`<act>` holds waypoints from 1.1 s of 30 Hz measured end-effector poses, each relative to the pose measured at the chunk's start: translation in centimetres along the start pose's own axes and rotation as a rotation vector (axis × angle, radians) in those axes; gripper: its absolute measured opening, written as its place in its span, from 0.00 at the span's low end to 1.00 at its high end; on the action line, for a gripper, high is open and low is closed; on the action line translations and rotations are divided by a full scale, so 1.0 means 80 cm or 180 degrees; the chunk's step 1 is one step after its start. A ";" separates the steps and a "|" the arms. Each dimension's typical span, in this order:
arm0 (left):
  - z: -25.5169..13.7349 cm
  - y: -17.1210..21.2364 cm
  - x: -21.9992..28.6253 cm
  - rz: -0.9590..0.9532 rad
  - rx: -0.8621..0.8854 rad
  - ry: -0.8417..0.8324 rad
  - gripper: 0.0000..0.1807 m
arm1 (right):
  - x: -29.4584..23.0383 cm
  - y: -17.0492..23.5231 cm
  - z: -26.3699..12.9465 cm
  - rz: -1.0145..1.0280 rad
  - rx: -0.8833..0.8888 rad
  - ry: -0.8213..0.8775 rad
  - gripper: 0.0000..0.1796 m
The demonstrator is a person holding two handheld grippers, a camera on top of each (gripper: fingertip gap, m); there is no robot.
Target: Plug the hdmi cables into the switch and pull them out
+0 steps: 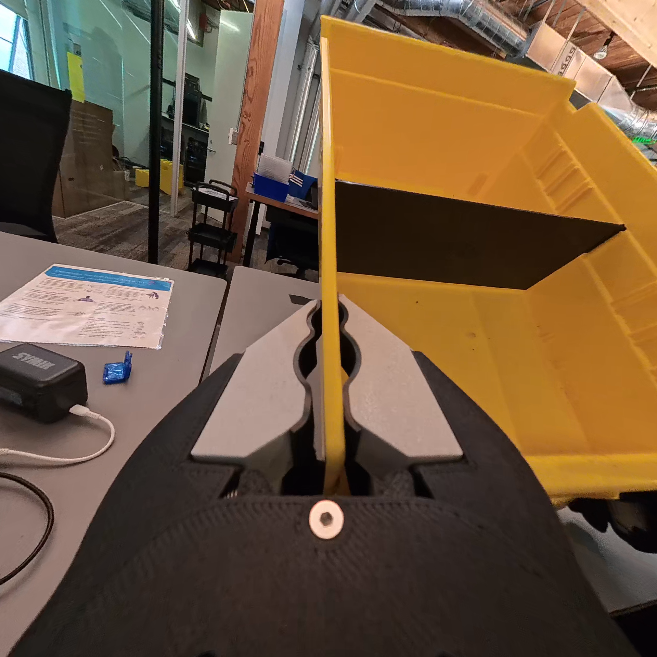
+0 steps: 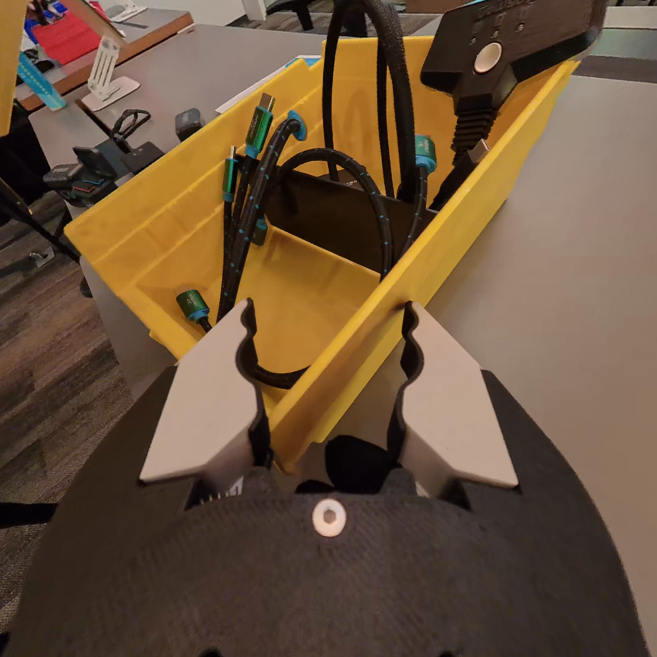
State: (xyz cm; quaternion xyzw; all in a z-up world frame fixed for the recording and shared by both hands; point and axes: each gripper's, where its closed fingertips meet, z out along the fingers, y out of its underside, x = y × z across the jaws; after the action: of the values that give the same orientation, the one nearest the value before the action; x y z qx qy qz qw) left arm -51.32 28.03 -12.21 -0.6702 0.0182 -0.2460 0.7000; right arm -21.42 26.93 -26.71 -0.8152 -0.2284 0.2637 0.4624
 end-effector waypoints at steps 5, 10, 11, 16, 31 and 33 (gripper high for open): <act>-0.002 -0.004 -0.001 -0.0022 0.0033 0.0017 0.02 | -0.028 -0.007 0.028 -0.0029 -0.0039 -0.0148 0.46; 0.000 -0.006 0.003 -0.0022 0.0044 0.0059 0.02 | -0.061 -0.010 0.051 -0.0178 -0.0164 -0.0375 0.48; 0.001 -0.007 0.005 -0.0025 0.0045 0.0071 0.02 | -0.068 -0.010 0.055 -0.0164 -0.0195 -0.0451 0.48; 0.008 -0.010 0.018 0.0023 0.0032 0.0126 0.02 | -0.072 -0.022 0.042 -0.0216 -0.0091 -0.0519 0.55; 0.103 0.035 0.230 0.0426 -0.0482 0.0927 0.02 | 0.083 -0.080 -0.208 -0.0152 0.0884 0.0152 0.53; 0.117 0.057 0.276 0.0509 -0.0632 0.1075 0.01 | 0.098 -0.079 -0.247 -0.0143 0.1024 0.0196 0.53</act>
State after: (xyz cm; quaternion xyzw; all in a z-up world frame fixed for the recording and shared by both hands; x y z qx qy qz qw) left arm -27.13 28.45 -8.84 -0.6815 0.2126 -0.2955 0.6348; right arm -3.66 22.20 -14.38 -0.7330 -0.1871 0.2614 0.5995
